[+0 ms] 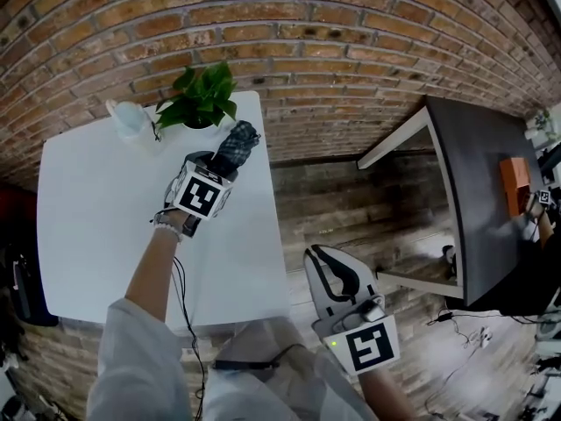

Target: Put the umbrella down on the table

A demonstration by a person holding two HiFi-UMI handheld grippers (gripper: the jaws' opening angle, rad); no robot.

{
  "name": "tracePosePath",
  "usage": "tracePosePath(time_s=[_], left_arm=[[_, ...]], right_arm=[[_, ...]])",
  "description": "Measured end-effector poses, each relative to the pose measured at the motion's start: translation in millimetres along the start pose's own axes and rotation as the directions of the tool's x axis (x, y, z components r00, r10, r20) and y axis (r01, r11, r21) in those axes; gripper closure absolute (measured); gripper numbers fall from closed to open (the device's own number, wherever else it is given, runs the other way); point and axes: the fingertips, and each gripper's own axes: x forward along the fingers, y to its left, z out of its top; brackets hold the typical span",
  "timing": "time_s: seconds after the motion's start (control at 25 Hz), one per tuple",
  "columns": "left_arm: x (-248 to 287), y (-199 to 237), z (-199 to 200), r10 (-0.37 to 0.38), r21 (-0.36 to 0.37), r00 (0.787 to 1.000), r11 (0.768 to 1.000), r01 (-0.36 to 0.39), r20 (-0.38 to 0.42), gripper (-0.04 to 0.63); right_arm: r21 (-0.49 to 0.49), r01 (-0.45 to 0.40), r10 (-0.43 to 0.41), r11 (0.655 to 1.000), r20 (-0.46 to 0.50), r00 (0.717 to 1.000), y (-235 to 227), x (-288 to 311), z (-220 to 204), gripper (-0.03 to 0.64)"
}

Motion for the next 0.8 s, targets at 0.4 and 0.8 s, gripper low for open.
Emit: tracePosePath(time_s=[0.4, 0.8], left_arm=[[-100, -20, 25, 0.097, -0.073, 0.971, 0.994, -0.083, 0.219, 0.447], [-230, -53, 51, 0.205, -0.148, 0.864, 0.977, -0.153, 0.460, 0.563]], right_arm=[[-0.039, -0.054, 0.057, 0.998, 0.062, 0.996, 18, -12, 31, 0.560], [-0.091, -0.082, 0.089, 0.993, 0.086, 0.992, 40, -44, 54, 0.560]])
